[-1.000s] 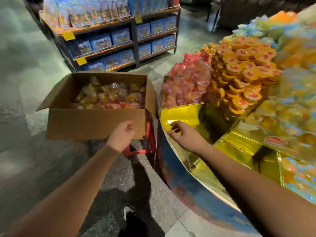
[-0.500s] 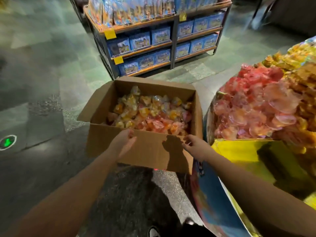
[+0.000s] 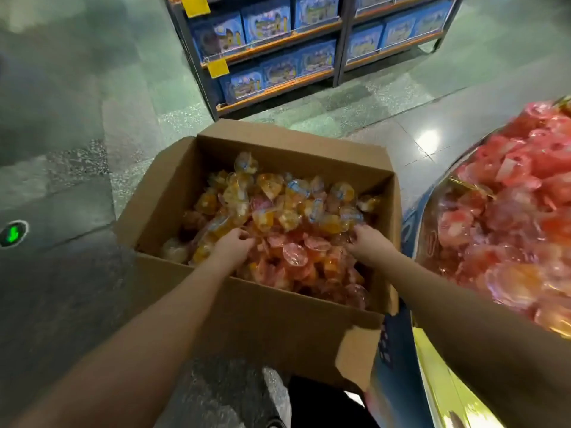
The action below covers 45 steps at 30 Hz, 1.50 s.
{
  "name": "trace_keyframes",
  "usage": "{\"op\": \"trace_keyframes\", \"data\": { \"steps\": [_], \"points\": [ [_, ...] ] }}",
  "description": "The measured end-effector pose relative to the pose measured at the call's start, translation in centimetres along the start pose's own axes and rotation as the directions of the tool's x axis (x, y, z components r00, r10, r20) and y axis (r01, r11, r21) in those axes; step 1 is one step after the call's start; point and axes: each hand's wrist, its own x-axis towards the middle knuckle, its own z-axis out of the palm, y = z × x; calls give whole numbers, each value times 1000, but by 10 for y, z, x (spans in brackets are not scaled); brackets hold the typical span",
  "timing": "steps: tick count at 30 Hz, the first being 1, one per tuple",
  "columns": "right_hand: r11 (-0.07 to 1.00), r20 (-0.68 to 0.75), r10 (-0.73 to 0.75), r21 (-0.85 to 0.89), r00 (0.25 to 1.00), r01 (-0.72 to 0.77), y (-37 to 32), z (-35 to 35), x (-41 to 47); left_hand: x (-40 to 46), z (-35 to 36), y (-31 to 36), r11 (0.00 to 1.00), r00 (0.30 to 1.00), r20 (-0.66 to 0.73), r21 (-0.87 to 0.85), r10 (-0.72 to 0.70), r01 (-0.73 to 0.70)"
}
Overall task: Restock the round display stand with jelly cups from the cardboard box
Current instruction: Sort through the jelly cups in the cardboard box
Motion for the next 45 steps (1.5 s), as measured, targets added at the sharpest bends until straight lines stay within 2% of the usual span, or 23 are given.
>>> {"op": "trace_keyframes", "data": {
  "steps": [4, 9, 15, 20, 24, 29, 32, 34, 38, 41, 43, 45],
  "points": [
    [962, 56, -38, -269, 998, 52, -7, -2, 64, 48, 21, 8, 992, 992, 27, -7, -127, 127],
    [870, 60, -178, -456, 982, 186, -20, 9, 107, 92, 46, 23, 965, 978, 22, -155, -209, 210],
    [849, 60, -111, -513, 992, 126, -30, 37, 134, 134, 74, 22, 915, 940, -86, -271, -331, 298],
    [802, 40, -61, -592, 997, 73, -26, 54, 139, 146, 84, 17, 888, 926, -156, -374, -344, 267],
    [802, -8, -100, -593, 995, 75, -20, 54, 141, 141, 83, 8, 878, 928, -192, -429, -318, 212],
    [927, -88, -59, -375, 994, 22, -16, 42, 106, 90, 65, -2, 859, 956, -190, -502, -225, 102],
    [995, -136, 53, -80, 989, -64, -13, 29, 54, 44, 52, -13, 806, 980, -132, -591, -146, 41],
    [980, -161, 120, 178, 980, -91, -11, 22, 11, 10, 45, -18, 784, 992, -94, -621, -85, 9],
    [843, -138, 170, 533, 976, -72, -9, 14, -95, -63, 38, -27, 720, 999, -13, -693, 42, -39],
    [635, -121, 150, 772, 981, -1, -3, 18, -175, -121, 37, -31, 691, 983, 5, -712, 181, -124],
    [516, -143, 137, 855, 980, 53, 5, 28, -223, -158, 37, -35, 675, 970, 21, -721, 243, -154],
    [347, -152, 142, 933, 978, 95, 14, 41, -264, -193, 39, -38, 693, 951, 39, -694, 307, -195]
  ]
}}
